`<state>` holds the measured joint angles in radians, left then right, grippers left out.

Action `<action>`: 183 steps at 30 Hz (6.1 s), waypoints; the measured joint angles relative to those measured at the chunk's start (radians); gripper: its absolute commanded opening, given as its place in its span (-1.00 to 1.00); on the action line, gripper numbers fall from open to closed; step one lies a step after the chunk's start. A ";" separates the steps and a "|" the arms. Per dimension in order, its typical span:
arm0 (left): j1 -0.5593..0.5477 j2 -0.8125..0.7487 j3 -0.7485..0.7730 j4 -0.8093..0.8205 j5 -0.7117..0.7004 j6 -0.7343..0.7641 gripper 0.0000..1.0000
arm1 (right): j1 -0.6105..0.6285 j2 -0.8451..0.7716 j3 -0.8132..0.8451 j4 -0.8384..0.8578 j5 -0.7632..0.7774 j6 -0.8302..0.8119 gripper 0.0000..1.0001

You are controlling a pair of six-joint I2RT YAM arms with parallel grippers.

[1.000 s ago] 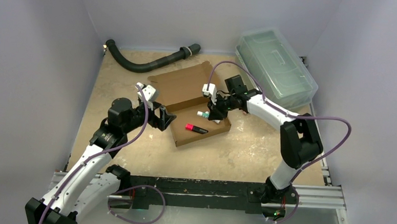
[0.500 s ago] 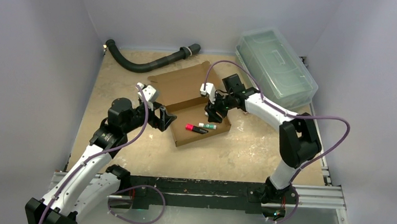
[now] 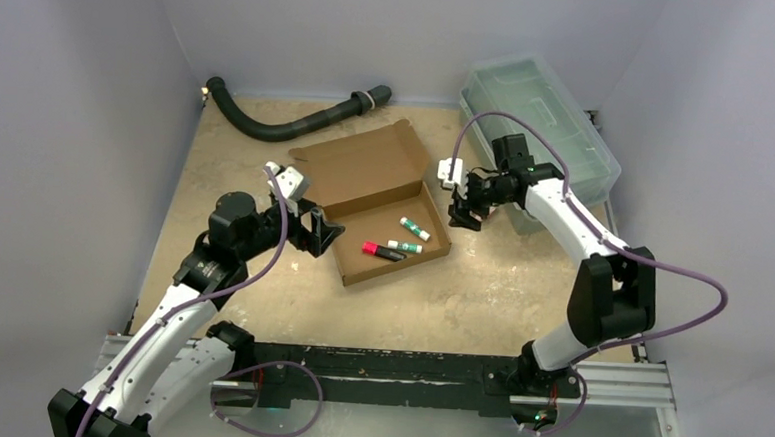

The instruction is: Fold the paper box

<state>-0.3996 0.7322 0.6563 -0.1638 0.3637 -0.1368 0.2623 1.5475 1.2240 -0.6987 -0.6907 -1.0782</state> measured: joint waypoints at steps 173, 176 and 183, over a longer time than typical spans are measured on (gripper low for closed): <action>0.000 0.027 -0.002 0.003 -0.067 -0.059 0.63 | 0.180 -0.099 -0.098 0.426 0.193 0.615 0.03; 0.000 0.033 -0.042 0.071 -0.078 -0.198 0.63 | 0.114 -0.185 -0.106 0.405 0.084 0.558 0.11; 0.000 -0.028 -0.322 0.265 -0.189 -0.587 0.66 | 0.065 -0.216 -0.127 0.364 -0.053 0.509 0.10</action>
<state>-0.3996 0.7044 0.3344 0.1013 0.1745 -0.7238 0.3271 1.3312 1.0973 -0.3351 -0.7441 -0.5690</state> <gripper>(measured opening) 0.815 0.554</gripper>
